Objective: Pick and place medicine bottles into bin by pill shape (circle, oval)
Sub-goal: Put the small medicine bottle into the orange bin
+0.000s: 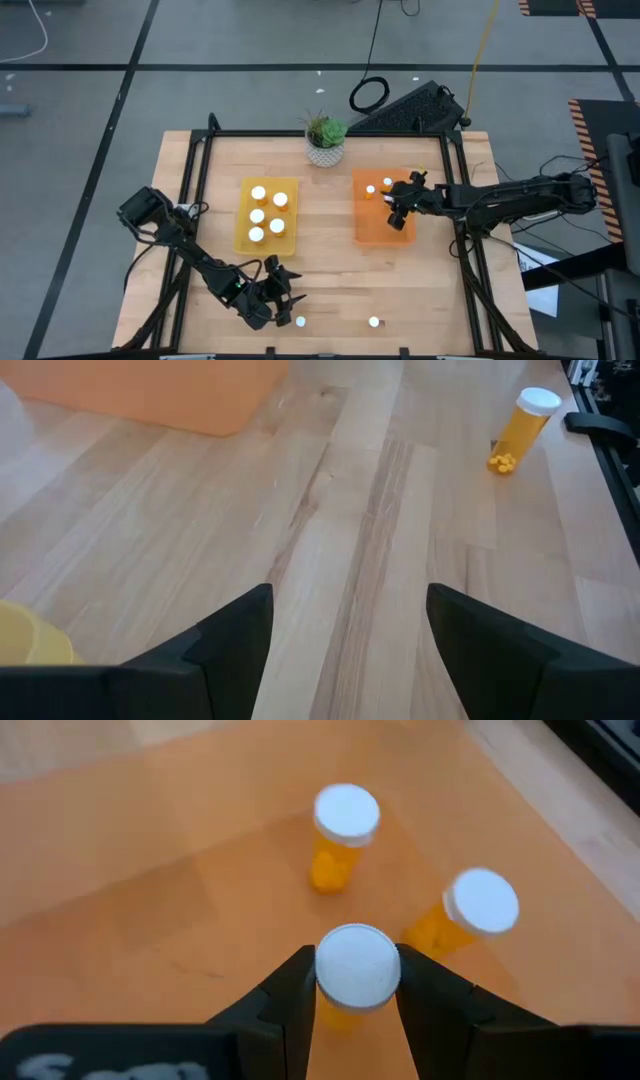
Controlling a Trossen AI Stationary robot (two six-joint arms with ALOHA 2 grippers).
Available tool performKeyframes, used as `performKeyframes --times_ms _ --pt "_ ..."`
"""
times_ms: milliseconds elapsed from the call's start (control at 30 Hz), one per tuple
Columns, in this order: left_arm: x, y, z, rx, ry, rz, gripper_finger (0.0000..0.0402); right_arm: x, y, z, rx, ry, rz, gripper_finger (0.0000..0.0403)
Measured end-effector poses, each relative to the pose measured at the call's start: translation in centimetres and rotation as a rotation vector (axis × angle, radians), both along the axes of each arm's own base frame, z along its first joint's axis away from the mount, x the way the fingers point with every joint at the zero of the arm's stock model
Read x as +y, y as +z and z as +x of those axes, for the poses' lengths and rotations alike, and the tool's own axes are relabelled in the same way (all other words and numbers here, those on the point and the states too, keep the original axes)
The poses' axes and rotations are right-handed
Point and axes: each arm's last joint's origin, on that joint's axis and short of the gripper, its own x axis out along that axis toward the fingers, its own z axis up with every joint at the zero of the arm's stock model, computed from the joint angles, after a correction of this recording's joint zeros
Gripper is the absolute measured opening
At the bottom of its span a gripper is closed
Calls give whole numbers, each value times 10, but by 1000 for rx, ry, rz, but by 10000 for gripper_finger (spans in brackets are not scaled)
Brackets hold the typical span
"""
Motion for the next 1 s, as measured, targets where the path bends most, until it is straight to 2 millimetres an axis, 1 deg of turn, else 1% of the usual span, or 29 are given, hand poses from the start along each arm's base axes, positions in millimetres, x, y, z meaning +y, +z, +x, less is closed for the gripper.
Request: performKeyframes --times_ms 233,367,467,633,800,1000 --pt "0 0 0 -1 0 -1 269 -1 -13 -4 -62 8 41 119" --pt "0 0 0 -1 0 -1 269 -1 -14 -5 -62 -2 41 124" --pt "0 0 0 0 -1 2 269 -1 -14 -5 -70 -4 42 139" --pt "0 0 0 0 -2 4 269 -1 -12 -3 -95 -2 39 175" --pt "0 0 0 0 -2 4 269 0 -3 -3 -132 6 36 208" --pt "-2 -1 -2 16 -19 6 269 11 23 -2 -179 59 46 223"
